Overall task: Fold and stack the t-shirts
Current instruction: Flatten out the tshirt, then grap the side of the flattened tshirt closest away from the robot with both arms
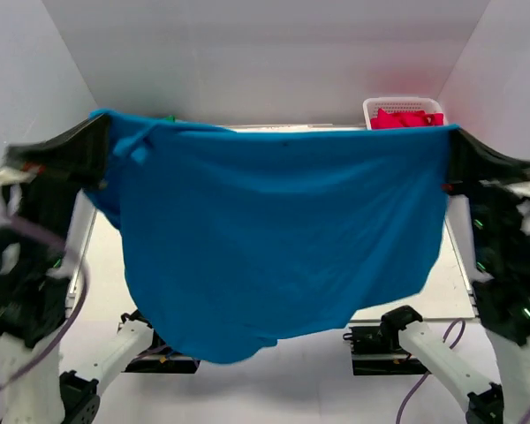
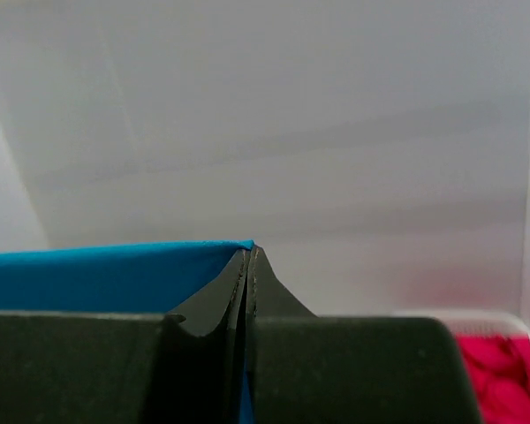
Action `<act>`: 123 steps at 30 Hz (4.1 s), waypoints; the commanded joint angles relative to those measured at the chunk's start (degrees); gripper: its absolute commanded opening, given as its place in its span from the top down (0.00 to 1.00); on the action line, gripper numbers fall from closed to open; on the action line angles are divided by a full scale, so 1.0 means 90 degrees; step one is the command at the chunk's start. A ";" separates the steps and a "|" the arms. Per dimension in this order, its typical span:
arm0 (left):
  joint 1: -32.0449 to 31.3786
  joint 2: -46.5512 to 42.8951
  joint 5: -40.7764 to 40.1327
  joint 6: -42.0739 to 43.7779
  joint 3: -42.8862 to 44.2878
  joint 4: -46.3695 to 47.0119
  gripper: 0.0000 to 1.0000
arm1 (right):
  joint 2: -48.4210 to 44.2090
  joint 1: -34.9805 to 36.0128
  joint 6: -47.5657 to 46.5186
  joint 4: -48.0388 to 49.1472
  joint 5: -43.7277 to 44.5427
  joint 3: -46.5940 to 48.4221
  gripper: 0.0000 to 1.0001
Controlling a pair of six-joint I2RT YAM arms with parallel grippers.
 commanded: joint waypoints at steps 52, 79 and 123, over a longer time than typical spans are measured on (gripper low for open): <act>-0.0034 0.5638 -0.2763 -0.1772 -0.4873 0.0737 0.01 | 0.7102 -0.0319 0.2929 0.0640 -0.0735 -0.2873 0.10; 0.0025 0.9178 -0.2089 -0.0453 0.1579 -0.1217 0.01 | 0.7636 -0.1540 0.1367 -0.0202 -0.1603 0.0003 0.10; -0.0327 0.1597 0.0675 -0.2963 -0.8268 -0.1782 0.98 | 0.3587 -0.1667 0.3368 -0.0619 0.0408 -0.3995 0.10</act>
